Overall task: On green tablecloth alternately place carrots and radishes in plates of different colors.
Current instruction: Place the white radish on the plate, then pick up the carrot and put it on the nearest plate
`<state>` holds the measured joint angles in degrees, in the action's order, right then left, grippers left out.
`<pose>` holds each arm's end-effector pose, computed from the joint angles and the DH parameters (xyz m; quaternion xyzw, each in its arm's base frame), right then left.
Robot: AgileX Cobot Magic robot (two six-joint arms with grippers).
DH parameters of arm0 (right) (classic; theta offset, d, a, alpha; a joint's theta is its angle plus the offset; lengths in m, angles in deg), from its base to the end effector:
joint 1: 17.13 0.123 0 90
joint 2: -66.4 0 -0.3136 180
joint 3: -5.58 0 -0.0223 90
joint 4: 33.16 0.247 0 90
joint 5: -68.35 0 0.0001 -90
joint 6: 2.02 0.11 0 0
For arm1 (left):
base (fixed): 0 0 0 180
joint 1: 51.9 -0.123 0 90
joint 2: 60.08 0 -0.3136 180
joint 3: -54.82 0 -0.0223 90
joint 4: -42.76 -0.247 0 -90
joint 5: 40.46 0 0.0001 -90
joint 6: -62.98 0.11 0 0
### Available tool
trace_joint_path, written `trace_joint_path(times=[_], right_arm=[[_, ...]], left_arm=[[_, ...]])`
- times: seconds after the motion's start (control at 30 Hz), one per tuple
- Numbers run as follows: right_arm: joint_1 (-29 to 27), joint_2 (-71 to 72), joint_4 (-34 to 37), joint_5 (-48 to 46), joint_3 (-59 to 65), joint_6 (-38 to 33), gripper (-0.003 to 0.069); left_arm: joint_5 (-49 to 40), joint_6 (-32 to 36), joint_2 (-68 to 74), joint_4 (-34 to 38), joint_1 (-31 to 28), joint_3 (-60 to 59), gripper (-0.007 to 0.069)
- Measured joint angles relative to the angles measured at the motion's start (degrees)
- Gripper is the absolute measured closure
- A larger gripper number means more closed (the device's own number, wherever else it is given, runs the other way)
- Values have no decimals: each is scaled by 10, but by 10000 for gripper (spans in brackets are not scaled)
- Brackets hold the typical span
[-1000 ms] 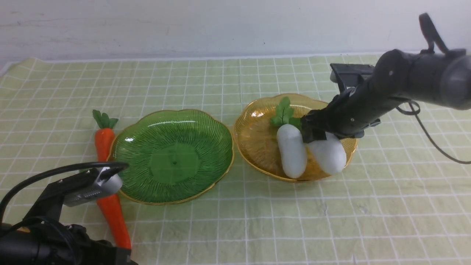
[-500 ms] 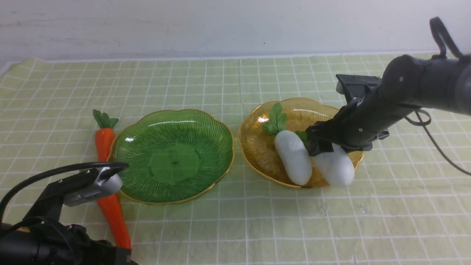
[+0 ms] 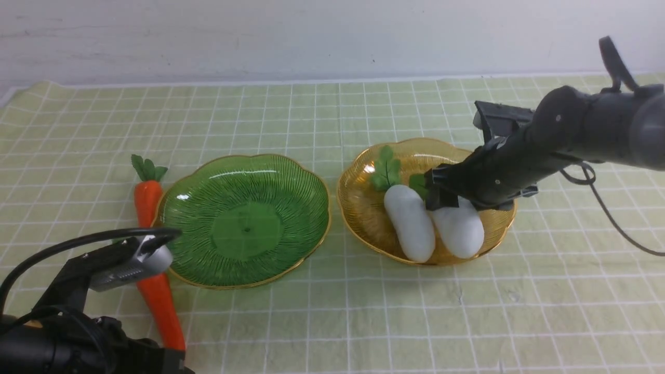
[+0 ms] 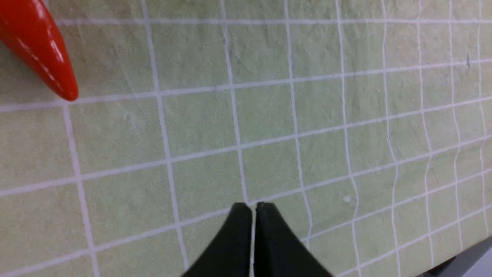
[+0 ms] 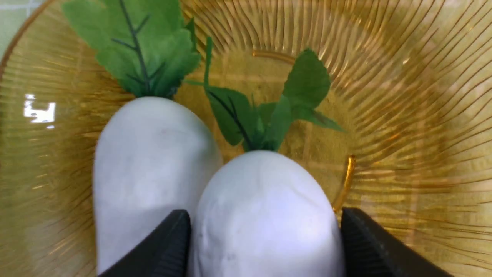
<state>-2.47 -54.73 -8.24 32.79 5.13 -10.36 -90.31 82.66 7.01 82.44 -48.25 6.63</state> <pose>0.4123 0.1357 0.1890 -0.0475 0.9654 0.1698 0.1919 0.1435 -0.0630 0.2377 0.0089 0.9506 -0.2658 0.1603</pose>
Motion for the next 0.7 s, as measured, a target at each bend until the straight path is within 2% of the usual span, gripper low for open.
trace_joint_path(times=[0.07,0.2,0.33,0.57,0.7], right_arm=[[0,-2,3,-6,1,-5,212],[0,-2,7,-34,-2,-7,96],[0,-2,-29,-101,-42,-10,-10],[0,-2,-64,-257,-162,-10,-32],[0,-2,-64,-340,-236,-10,-32]], left_arm=[[10,-3,0,0,0,0,615],[19,-28,0,-14,0,13,551],[19,-87,0,-94,0,59,433],[19,-238,0,-274,0,110,236],[19,-334,0,-374,0,114,167]])
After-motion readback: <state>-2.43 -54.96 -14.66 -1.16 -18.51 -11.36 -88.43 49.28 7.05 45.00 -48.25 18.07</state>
